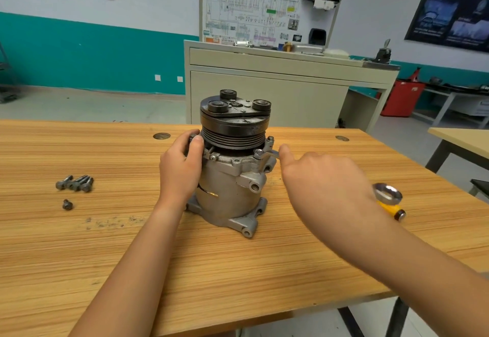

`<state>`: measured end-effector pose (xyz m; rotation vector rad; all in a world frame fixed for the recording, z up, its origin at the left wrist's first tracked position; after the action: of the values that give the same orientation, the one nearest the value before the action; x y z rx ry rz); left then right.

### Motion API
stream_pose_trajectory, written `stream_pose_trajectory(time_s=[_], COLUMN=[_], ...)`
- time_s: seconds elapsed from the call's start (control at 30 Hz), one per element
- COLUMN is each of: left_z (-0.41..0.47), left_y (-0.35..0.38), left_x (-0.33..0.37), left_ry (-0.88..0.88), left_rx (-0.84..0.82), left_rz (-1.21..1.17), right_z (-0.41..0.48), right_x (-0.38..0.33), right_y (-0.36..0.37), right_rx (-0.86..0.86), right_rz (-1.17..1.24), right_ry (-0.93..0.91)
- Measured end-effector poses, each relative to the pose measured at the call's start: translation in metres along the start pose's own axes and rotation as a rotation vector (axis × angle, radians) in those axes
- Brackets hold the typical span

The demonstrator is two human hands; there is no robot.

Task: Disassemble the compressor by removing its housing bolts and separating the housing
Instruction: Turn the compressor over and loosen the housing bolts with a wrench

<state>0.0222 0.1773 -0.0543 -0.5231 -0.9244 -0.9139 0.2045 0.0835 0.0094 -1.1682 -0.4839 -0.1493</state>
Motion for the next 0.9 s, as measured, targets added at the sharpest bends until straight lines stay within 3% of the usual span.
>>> stream_pose_trajectory(time_s=[0.2, 0.57, 0.73, 0.9], left_z=[0.001, -0.001, -0.001, 0.000], left_y=[0.000, -0.001, -0.001, -0.001], left_x=[-0.001, 0.003, 0.002, 0.001], left_ry=[-0.011, -0.011, -0.011, -0.019], left_rx=[-0.024, -0.014, -0.026, -0.025], left_rz=[0.005, -0.003, -0.004, -0.007], right_z=[-0.009, 0.053, 0.061, 0.038], right_x=[-0.017, 0.038, 0.020, 0.051], right_y=[0.010, 0.037, 0.027, 0.018], right_rx=[0.059, 0.297, 0.650, 0.723], right_rz=[-0.034, -0.015, 0.327, 0.623], right_ry=[-0.025, -0.336, -0.314, -0.064])
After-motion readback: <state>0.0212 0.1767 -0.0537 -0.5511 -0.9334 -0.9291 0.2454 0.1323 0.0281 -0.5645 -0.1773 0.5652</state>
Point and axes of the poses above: each hand's wrist, its own z-axis towards the middle knuckle, its own y-axis out of the palm, x = y × z, the point moved 10 cm from there along z, towards the middle knuckle, and after that the axes turned 7 degrees about x, right-handed, at the moved point
